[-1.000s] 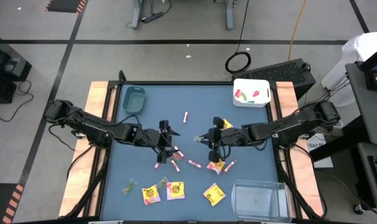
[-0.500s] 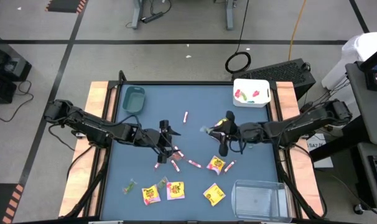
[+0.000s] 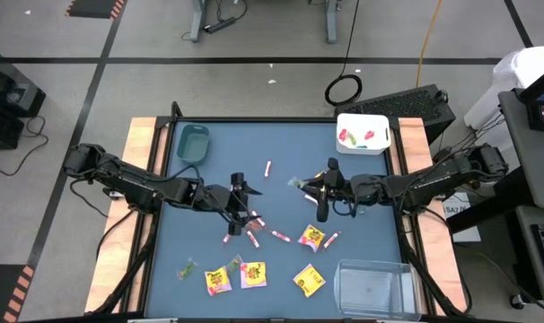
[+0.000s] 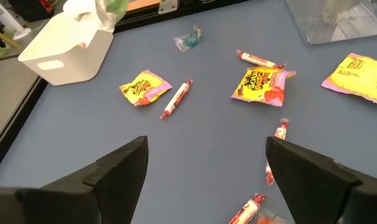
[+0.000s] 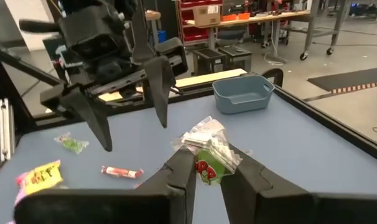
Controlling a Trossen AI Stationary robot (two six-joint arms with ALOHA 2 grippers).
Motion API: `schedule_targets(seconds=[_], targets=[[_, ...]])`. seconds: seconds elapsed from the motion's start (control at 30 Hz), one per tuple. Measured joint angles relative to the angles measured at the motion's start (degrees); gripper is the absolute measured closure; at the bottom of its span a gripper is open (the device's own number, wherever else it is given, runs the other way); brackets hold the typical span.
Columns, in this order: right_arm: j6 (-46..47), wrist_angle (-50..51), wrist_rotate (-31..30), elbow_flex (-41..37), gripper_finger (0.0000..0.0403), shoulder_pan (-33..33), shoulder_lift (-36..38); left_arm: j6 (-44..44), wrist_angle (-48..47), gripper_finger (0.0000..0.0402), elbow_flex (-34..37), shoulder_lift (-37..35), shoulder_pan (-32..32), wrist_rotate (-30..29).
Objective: Sort candy
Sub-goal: Put the green gummy into the white bin
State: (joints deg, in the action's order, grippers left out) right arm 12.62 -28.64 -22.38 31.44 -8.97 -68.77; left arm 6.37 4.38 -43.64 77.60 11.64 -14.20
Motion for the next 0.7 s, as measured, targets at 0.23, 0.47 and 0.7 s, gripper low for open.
schedule_targets(seconds=[0.23, 0.47, 0.7], targets=[[-10.07, 2.29, -0.01, 0.0, 0.0346, 0.0, 0.0, 0.02, -0.02, 0.0073, 0.0, 0.0, 0.0, 0.0], [-26.84, 3.62, -0.01, 0.0, 0.0346, 0.0, 0.0, 0.02, -0.01, 0.0073, 0.0, 0.0, 0.0, 0.0], [-38.26, 3.6, -0.01, 0.0, 0.0346, 0.0, 0.0, 0.02, 1.77, 0.0073, 0.0, 0.02, 0.0, 0.0]])
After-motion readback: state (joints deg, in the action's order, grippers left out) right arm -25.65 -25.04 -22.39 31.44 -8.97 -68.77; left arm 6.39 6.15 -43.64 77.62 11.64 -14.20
